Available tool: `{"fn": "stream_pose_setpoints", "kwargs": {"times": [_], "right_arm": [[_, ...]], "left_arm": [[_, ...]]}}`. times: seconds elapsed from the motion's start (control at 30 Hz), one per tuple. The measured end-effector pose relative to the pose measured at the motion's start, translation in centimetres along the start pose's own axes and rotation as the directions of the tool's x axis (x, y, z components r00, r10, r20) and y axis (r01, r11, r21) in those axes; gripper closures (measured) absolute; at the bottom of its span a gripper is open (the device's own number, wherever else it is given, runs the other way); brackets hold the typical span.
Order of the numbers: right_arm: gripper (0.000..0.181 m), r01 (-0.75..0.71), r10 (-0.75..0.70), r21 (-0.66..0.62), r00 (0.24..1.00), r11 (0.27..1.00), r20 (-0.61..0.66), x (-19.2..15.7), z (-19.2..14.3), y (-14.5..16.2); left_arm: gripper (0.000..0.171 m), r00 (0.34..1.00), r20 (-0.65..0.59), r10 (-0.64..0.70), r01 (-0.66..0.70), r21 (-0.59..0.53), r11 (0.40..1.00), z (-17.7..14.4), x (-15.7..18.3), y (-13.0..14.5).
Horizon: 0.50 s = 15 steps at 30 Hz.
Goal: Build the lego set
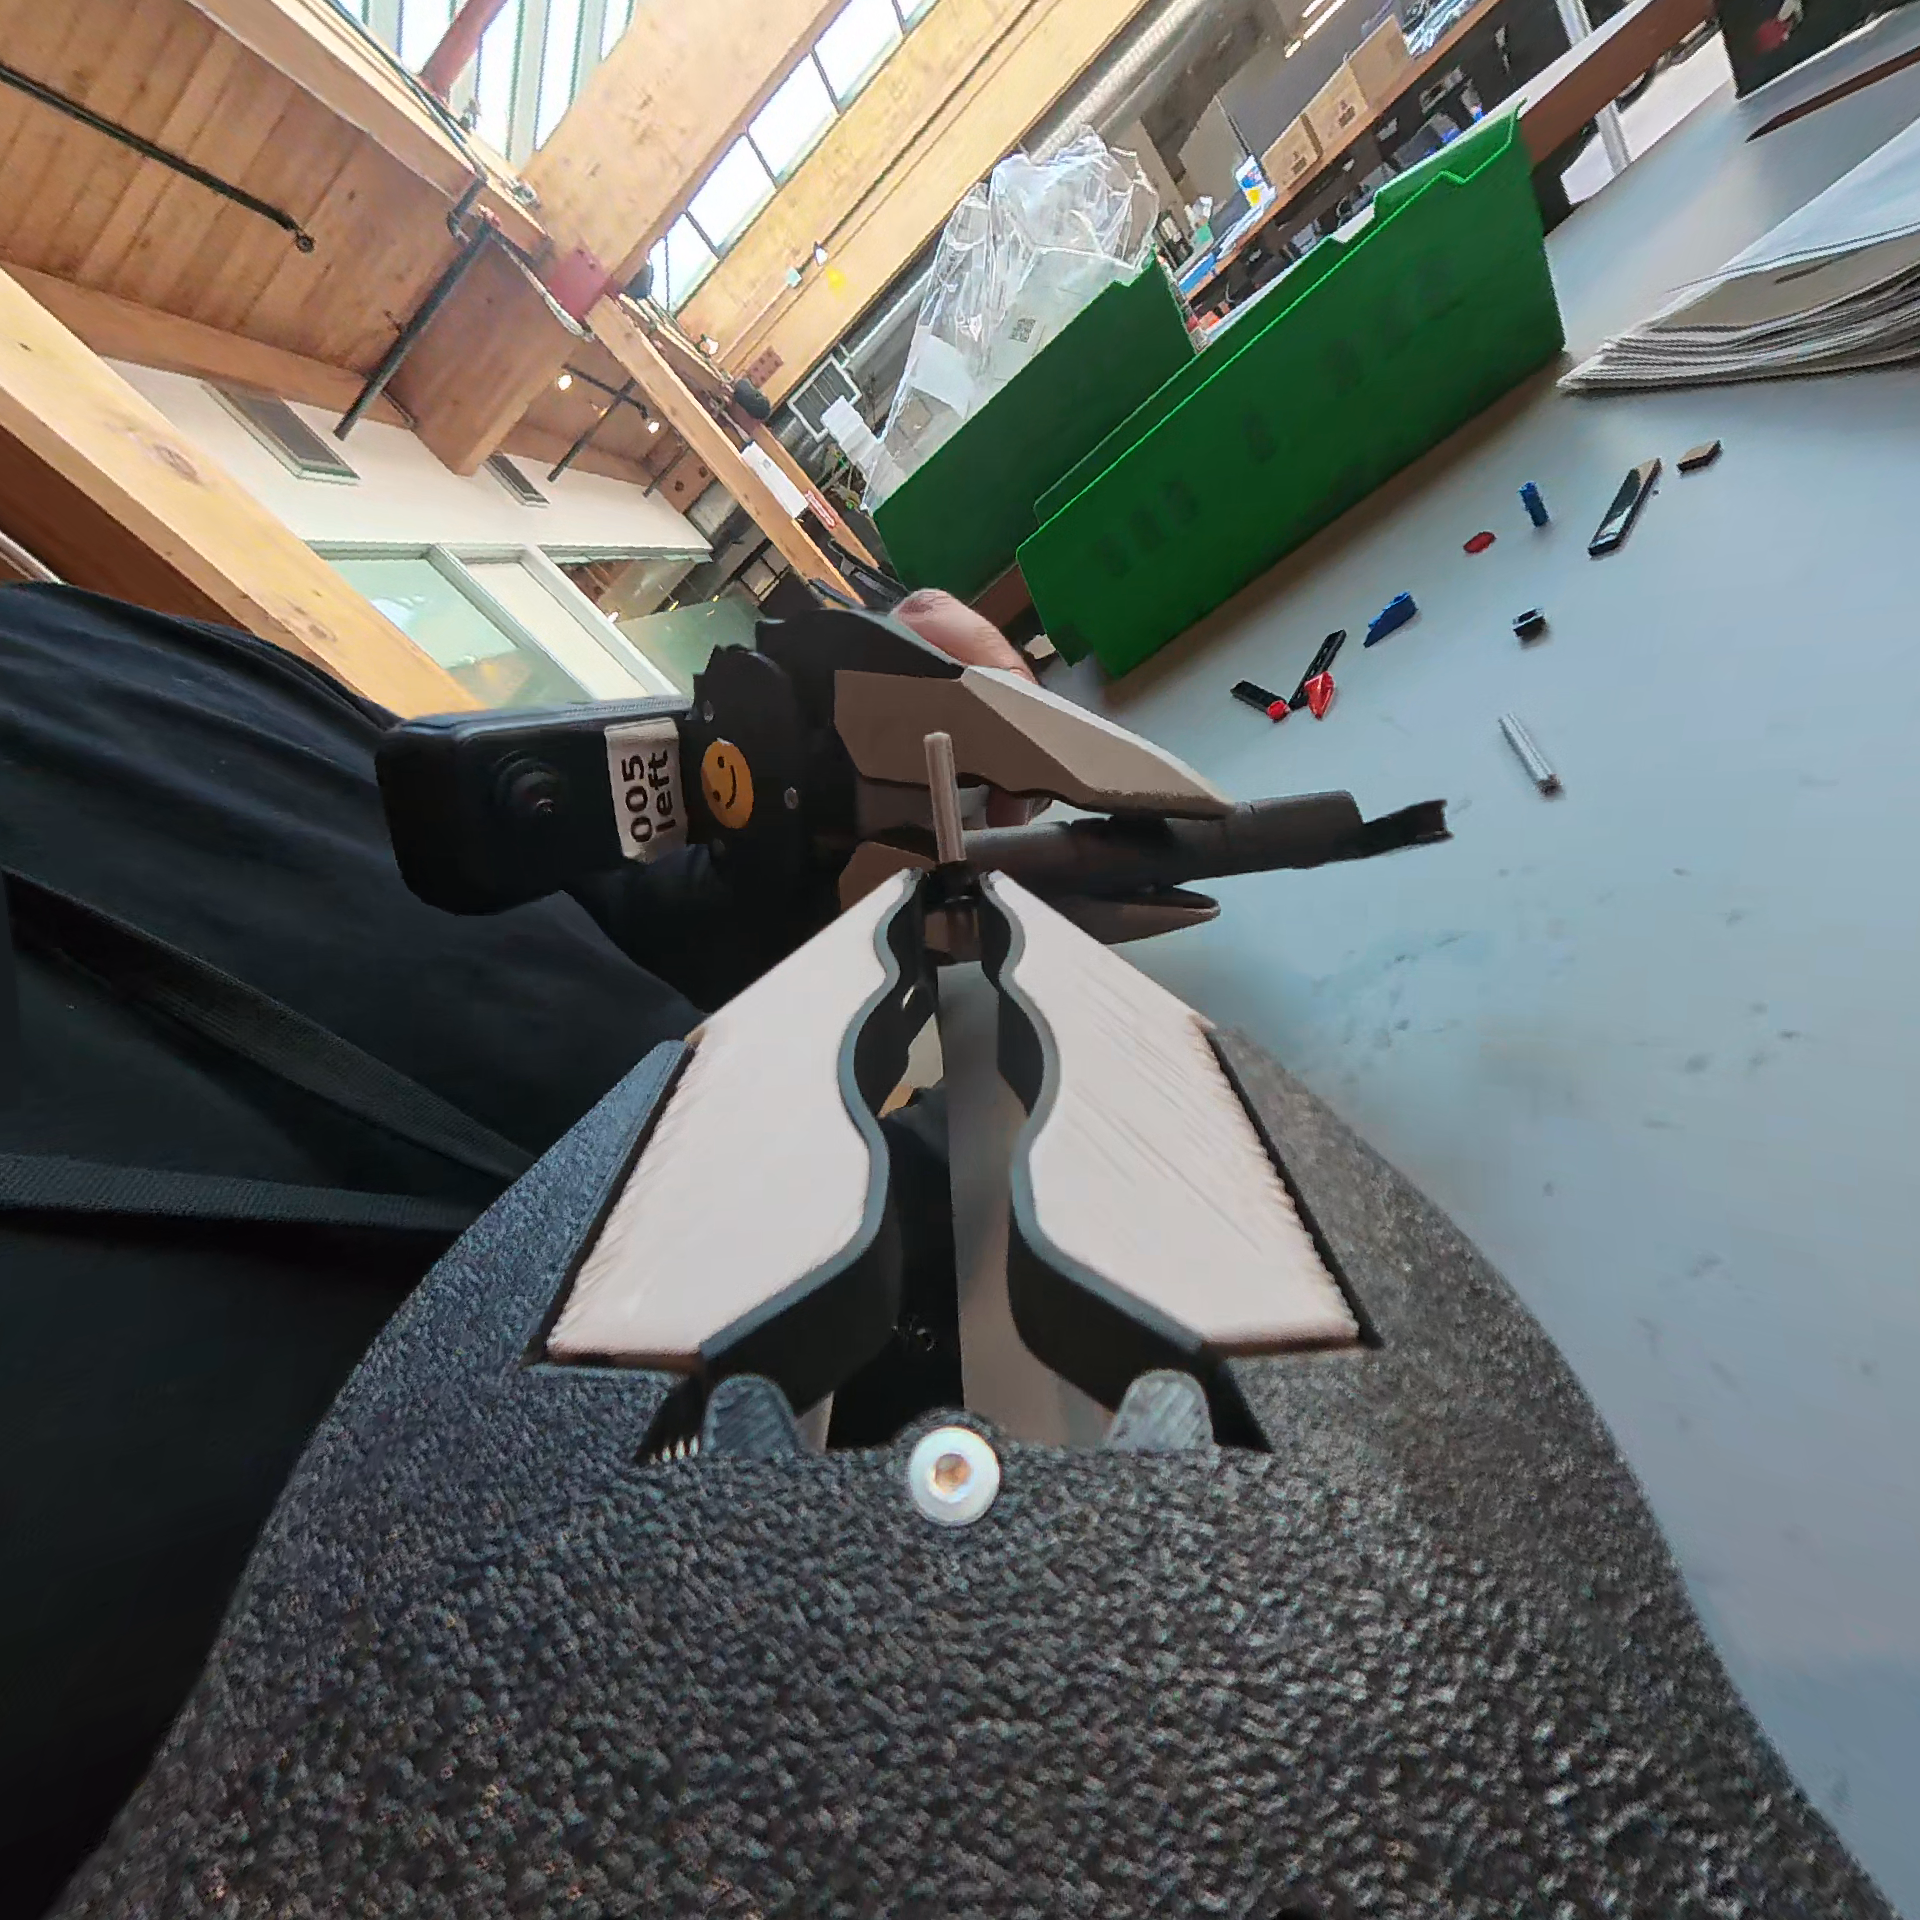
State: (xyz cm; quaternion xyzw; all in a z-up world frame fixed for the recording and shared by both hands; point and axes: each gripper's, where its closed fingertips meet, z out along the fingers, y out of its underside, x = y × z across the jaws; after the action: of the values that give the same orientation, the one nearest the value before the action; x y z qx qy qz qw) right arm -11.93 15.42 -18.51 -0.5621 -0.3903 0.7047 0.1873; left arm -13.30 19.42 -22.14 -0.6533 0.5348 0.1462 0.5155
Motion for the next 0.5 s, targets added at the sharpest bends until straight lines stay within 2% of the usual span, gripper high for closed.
{"fn": "stream_pose_setpoints", "kwargs": {"times": [0.17,0.3,0.5], "right_arm": [[0.175,0.018,-0.018,0.03,1.0,0.999,-0.013,0.1,-0.1,-0.5],[0.175,0.003,-0.003,0.055,1.0,0.998,0.003,0.1,-0.3,-0.8],[0.174,0.013,-0.011,0.067,1.0,0.998,-0.021,0.4,-0.4,-1.1]], "left_arm": [[0.154,0.998,0.035,-0.055,0.053,0.045,0.998,0.1,0.3,-1.4],[0.161,0.993,0.023,-0.115,0.114,0.064,0.991,0.0,0.0,-1.6],[0.162,0.996,0.03,-0.088,0.086,0.056,0.995,-0.1,-0.1,-1.2]]}}
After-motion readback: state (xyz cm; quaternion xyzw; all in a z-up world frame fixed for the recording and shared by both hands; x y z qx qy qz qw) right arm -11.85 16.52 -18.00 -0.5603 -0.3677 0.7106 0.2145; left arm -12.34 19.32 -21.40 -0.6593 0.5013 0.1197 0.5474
